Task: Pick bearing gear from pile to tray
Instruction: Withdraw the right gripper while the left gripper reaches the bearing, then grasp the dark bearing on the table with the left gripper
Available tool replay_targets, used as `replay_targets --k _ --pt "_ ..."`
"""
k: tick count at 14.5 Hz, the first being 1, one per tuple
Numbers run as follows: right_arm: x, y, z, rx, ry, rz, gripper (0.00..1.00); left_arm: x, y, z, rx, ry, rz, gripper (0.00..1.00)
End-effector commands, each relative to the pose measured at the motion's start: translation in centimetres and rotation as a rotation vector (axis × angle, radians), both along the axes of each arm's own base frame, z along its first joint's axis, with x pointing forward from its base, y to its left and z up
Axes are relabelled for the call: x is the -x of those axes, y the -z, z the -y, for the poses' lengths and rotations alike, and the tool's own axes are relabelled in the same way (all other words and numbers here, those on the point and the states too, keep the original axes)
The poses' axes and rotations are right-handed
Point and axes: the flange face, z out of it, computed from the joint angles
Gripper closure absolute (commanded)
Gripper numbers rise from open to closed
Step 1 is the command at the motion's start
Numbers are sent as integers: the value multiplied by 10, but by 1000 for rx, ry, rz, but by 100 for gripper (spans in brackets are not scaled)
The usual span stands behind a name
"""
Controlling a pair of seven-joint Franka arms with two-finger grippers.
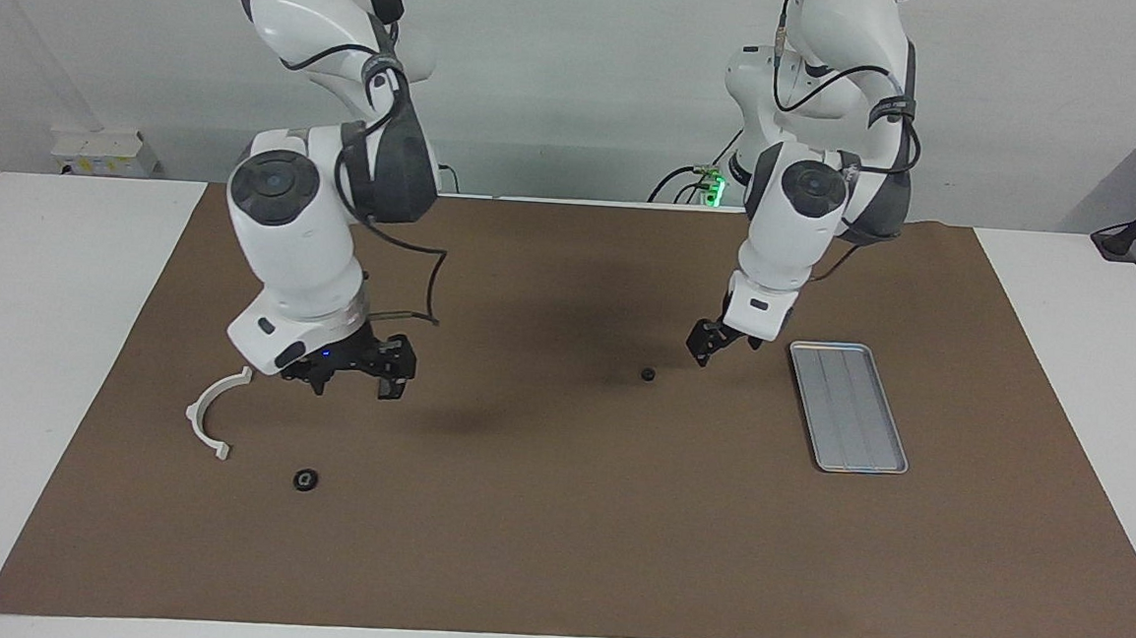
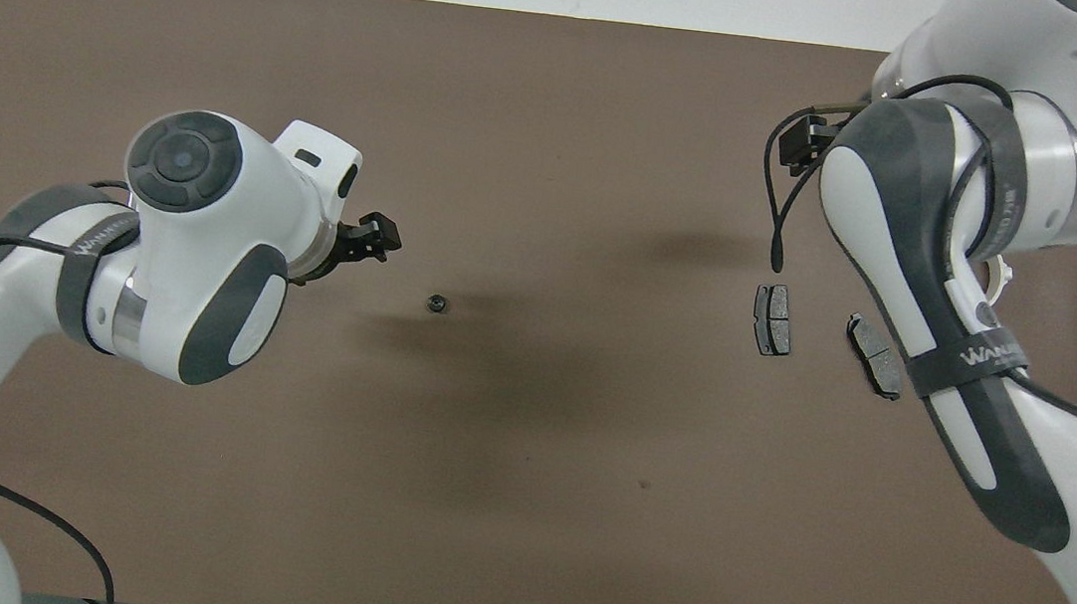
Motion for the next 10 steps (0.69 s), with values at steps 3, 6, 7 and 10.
replay_targets --k 3,6,7,10 --pt "-7 56 46 -3 -14 35 0 16 60 45 0 -116 -1 12" --pt "-19 103 61 26 -5 21 0 15 77 58 28 -198 37 15" --pt "-21 120 64 38 -9 10 0 15 81 59 29 -205 38 15" --pt "-27 144 66 39 -9 14 0 15 88 61 33 -214 41 21"
